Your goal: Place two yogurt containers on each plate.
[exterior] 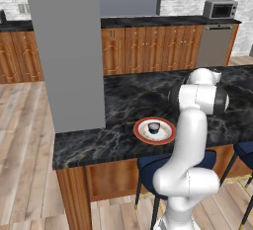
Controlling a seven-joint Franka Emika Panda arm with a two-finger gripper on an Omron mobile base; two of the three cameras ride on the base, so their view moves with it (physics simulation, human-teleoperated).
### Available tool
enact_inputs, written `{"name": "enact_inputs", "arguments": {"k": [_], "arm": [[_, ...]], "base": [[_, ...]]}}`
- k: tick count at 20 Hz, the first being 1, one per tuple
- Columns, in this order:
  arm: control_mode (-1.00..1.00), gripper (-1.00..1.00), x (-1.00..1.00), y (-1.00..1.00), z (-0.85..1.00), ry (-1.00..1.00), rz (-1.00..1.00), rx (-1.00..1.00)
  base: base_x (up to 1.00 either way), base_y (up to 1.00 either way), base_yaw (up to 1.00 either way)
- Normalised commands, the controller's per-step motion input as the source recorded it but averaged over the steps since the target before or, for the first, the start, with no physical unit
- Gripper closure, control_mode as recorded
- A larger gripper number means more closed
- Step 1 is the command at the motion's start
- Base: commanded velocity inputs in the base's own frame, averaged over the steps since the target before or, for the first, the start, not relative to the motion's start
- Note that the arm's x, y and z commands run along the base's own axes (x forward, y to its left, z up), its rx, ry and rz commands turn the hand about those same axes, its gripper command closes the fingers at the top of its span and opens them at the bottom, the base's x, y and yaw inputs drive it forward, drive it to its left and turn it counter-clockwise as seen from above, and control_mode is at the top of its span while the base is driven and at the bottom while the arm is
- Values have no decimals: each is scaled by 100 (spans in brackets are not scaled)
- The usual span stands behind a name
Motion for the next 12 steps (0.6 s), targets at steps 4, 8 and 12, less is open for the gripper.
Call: {"name": "enact_inputs", "arguments": {"k": [4, 8, 12], "arm": [[-100, -100, 0, 0, -20, 0, 0, 0], [-100, -100, 8, 0, -24, 0, 0, 0], [-100, -100, 9, -5, -23, 0, 0, 0]], "base": [[0, 0, 0], [0, 0, 0], [0, 0, 0]]}}
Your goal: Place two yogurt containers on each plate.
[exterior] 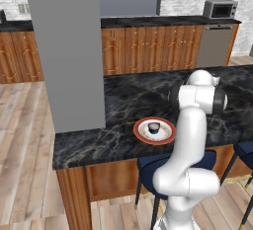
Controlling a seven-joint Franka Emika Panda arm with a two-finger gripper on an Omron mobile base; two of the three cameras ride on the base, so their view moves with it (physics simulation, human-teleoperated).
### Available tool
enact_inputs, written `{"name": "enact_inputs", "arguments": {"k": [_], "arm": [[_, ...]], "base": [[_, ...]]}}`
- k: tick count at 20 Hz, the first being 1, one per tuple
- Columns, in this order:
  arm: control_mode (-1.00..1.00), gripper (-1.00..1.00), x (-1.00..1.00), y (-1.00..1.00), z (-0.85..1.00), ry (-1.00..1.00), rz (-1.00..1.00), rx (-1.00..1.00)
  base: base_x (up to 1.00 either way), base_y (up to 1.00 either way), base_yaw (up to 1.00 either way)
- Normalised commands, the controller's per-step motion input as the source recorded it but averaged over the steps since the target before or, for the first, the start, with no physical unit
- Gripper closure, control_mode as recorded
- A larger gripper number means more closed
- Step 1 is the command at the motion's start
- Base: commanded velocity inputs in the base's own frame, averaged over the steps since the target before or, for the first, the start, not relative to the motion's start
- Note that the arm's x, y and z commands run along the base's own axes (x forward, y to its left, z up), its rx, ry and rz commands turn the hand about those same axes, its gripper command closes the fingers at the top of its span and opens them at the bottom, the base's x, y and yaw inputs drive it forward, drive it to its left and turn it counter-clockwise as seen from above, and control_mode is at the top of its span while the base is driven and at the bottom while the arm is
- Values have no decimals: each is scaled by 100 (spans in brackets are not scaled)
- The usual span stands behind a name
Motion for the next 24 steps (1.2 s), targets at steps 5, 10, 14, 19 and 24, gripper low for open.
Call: {"name": "enact_inputs", "arguments": {"k": [5, 10, 14, 19, 24], "arm": [[-100, -100, 11, -12, -23, 0, 0, 0], [-100, -100, 15, -5, -21, 0, 0, 0], [-100, 100, 4, 0, -24, 0, 0, 0], [-100, 100, -22, 0, 14, -1, 0, 0], [-100, 100, -50, 19, 93, 0, 0, 0]], "base": [[0, 0, 0], [0, 0, 0], [0, 0, 0], [0, 0, 0], [0, 0, 0]]}}
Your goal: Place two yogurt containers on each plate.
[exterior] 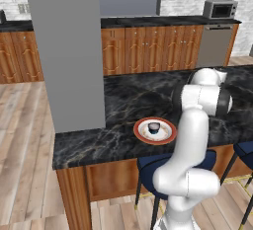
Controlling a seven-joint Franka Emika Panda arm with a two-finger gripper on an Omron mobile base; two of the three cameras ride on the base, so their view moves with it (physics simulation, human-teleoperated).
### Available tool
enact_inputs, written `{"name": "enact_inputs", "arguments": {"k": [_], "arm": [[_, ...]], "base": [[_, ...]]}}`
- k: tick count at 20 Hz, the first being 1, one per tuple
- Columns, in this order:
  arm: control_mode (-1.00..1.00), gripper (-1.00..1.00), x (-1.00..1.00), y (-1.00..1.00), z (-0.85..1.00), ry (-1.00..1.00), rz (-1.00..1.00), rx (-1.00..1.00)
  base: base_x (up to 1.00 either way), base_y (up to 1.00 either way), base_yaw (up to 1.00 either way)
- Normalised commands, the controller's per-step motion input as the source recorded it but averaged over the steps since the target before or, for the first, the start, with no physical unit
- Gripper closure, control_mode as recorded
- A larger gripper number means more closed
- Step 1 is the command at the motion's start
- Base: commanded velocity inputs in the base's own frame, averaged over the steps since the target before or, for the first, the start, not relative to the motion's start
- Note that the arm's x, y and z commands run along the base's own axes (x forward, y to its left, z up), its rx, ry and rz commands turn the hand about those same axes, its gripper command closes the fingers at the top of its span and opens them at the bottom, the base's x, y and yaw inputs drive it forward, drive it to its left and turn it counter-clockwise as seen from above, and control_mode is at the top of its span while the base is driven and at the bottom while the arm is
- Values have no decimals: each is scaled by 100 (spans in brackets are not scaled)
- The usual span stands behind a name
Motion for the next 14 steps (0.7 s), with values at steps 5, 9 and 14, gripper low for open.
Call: {"name": "enact_inputs", "arguments": {"k": [5, 9, 14], "arm": [[-100, 100, -48, 61, 67, 0, 0, 0], [-100, 100, -34, 91, 6, 0, 0, -1], [-100, 100, -13, 90, 0, -1, 0, 0]], "base": [[0, 0, 0], [0, 0, 0], [0, 0, 0]]}}
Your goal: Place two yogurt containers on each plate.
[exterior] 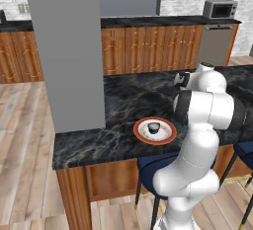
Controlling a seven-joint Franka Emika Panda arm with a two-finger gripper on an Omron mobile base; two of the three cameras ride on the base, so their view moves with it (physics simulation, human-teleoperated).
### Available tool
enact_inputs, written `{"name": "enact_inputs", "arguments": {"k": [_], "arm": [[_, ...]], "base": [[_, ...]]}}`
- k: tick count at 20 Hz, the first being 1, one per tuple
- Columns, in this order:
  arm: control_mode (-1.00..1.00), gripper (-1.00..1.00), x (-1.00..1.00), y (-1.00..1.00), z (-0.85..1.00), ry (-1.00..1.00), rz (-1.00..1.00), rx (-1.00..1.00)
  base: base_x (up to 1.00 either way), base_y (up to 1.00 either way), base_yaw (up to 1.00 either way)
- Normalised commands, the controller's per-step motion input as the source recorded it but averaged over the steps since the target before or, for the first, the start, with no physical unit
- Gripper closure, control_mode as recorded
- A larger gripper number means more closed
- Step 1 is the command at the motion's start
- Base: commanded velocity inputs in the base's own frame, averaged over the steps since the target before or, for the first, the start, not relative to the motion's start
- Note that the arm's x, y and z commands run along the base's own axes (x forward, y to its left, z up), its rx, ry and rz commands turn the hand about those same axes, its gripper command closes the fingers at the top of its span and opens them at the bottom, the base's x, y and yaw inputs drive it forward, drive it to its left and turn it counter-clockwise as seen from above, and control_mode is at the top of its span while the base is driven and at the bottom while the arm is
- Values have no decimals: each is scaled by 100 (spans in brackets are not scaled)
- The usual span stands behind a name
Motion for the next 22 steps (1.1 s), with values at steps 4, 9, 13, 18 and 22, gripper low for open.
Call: {"name": "enact_inputs", "arguments": {"k": [4, 9, 13, 18, 22], "arm": [[-100, 100, -2, 79, -1, 0, 0, -2], [-100, 100, 0, 57, -13, 0, 0, 0], [-100, 100, 0, 28, -23, 0, 0, 0], [-100, 100, 0, 9, -14, 0, 0, 0], [-100, 100, 0, 9, -10, 0, 0, 0]], "base": [[0, 0, 0], [0, 0, 0], [0, 0, 0], [0, 0, 0], [0, 0, 0]]}}
